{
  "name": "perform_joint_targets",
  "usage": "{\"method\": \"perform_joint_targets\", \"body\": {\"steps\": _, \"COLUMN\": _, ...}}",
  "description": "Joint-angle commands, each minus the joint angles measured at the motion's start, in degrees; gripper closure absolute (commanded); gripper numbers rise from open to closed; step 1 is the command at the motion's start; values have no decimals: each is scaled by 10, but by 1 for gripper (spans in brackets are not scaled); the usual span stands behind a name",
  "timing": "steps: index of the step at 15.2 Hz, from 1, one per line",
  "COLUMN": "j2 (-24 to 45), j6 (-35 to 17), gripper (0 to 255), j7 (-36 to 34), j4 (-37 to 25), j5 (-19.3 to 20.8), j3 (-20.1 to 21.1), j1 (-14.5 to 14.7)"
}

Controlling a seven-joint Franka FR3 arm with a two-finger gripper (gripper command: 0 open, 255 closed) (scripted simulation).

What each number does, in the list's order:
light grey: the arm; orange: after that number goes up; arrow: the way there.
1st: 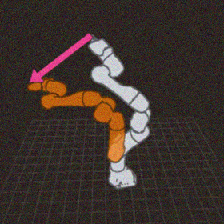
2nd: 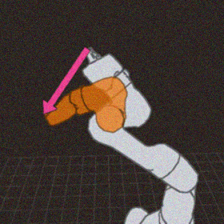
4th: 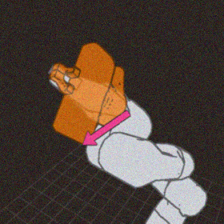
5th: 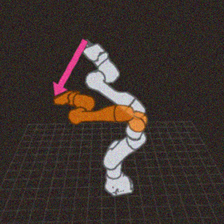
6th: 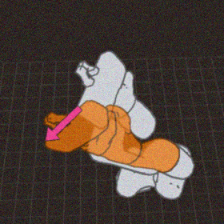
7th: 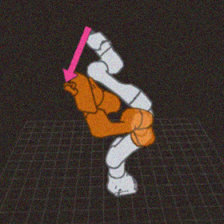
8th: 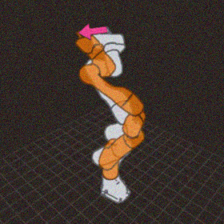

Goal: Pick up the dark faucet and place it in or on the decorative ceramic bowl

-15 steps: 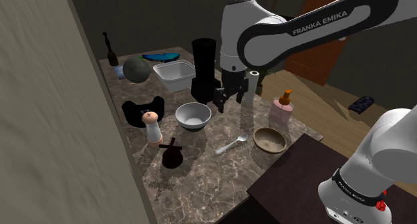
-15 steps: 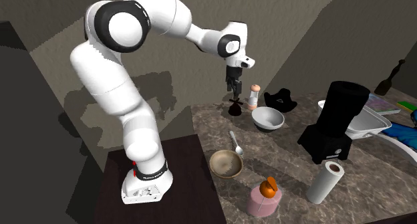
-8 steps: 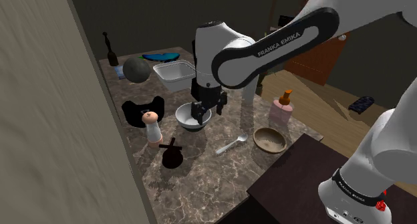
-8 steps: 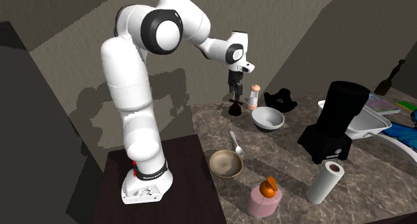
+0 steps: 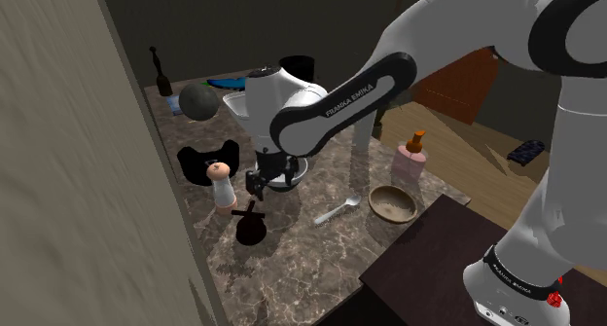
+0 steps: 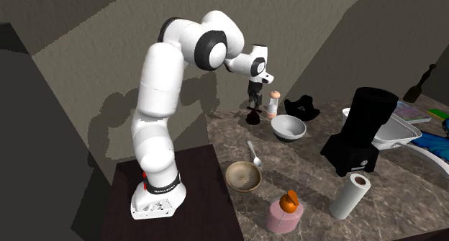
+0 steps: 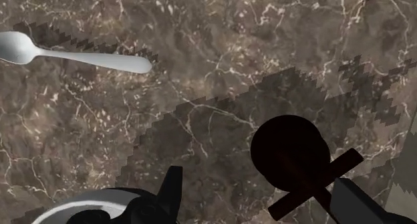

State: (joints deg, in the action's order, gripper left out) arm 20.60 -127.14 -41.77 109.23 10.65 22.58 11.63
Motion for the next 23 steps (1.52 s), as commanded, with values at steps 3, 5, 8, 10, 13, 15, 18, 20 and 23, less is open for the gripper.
{"method": "perform_joint_targets", "body": {"steps": 3, "j2": 88, "j6": 0, "gripper": 0, "j7": -28, "j4": -83, "j5": 29, "j3": -10, "j1": 33}}
{"method": "perform_joint_targets", "body": {"steps": 5, "j2": 133, "j6": 4, "gripper": 0, "j7": -38, "j4": -132, "j5": 41, "j3": -16, "j1": 51}}
{"method": "perform_joint_targets", "body": {"steps": 8, "j2": 181, "j6": 6, "gripper": 0, "j7": -46, "j4": -182, "j5": 51, "j3": -23, "j1": 69}}
{"method": "perform_joint_targets", "body": {"steps": 10, "j2": 190, "j6": -5, "gripper": 0, "j7": -48, "j4": -180, "j5": 54, "j3": -26, "j1": 71}}
{"method": "perform_joint_targets", "body": {"steps": 13, "j2": 204, "j6": -19, "gripper": 0, "j7": -51, "j4": -179, "j5": 59, "j3": -30, "j1": 74}}
{"method": "perform_joint_targets", "body": {"steps": 15, "j2": 212, "j6": -27, "gripper": 0, "j7": -53, "j4": -179, "j5": 62, "j3": -32, "j1": 75}}
{"method": "perform_joint_targets", "body": {"steps": 18, "j2": 212, "j6": -27, "gripper": 0, "j7": -53, "j4": -179, "j5": 62, "j3": -32, "j1": 75}}
{"method": "perform_joint_targets", "body": {"steps": 20, "j2": 212, "j6": -27, "gripper": 0, "j7": -53, "j4": -179, "j5": 62, "j3": -32, "j1": 75}}
{"method": "perform_joint_targets", "body": {"steps": 23, "j2": 212, "j6": -27, "gripper": 0, "j7": -53, "j4": -179, "j5": 62, "j3": -32, "j1": 75}}
